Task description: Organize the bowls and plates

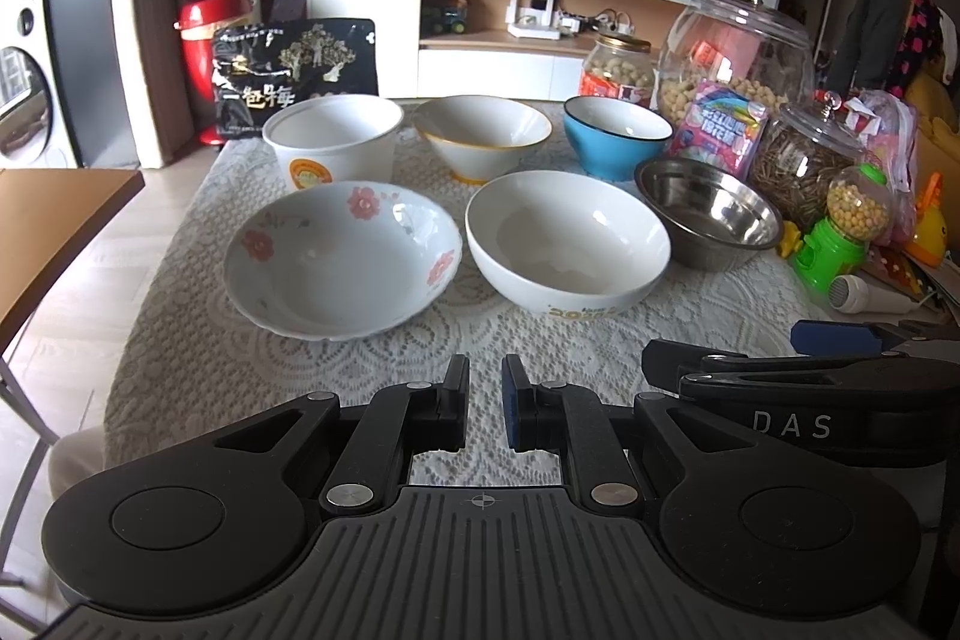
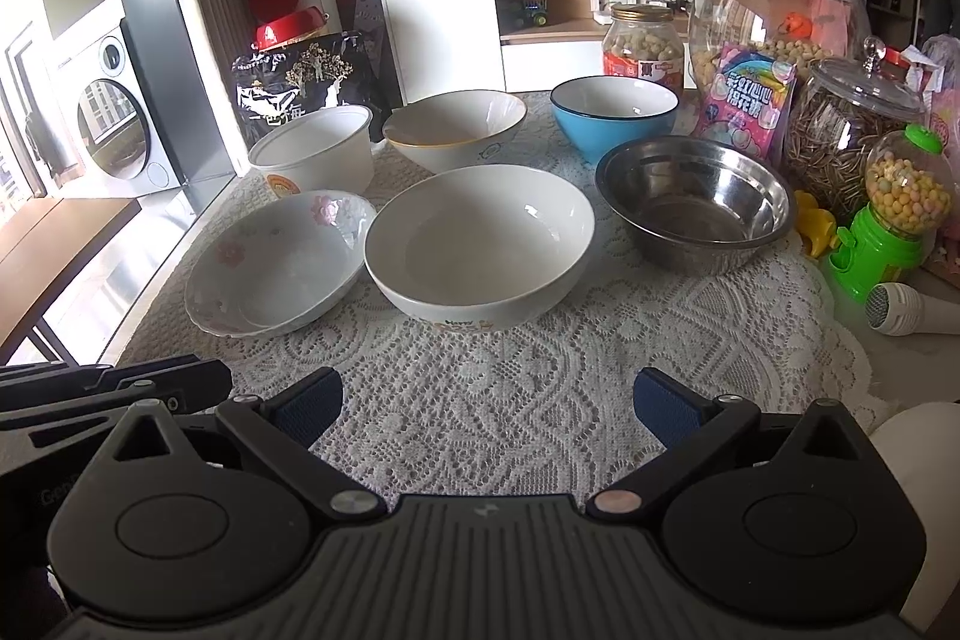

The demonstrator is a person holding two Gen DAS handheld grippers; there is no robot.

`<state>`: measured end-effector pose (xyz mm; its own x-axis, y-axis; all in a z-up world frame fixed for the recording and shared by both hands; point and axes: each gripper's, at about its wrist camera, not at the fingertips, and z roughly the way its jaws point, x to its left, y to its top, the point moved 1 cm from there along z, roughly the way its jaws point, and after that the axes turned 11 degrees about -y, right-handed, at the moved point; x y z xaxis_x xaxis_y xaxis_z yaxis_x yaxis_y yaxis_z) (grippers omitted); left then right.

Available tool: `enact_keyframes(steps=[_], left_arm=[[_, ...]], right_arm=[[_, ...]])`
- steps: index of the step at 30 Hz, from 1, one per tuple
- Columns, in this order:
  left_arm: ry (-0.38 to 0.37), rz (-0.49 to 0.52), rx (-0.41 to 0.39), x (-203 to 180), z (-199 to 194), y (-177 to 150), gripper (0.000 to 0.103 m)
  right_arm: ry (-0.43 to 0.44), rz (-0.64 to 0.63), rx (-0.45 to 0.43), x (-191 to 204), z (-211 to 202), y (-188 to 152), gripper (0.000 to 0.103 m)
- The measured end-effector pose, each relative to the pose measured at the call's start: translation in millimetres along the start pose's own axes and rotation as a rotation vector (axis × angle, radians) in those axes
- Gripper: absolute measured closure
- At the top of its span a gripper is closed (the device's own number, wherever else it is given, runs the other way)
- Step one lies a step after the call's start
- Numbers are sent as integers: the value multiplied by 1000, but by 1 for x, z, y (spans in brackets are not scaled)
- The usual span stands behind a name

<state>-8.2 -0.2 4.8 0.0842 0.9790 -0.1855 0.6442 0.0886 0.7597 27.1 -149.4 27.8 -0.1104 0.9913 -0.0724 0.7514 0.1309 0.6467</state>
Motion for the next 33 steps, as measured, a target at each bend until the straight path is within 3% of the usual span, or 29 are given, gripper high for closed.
enact_keyframes(steps=[33], left_arm=[[5,-19,14,1,3,3,89]], right_arm=[[6,2,3,3,0,0,0]])
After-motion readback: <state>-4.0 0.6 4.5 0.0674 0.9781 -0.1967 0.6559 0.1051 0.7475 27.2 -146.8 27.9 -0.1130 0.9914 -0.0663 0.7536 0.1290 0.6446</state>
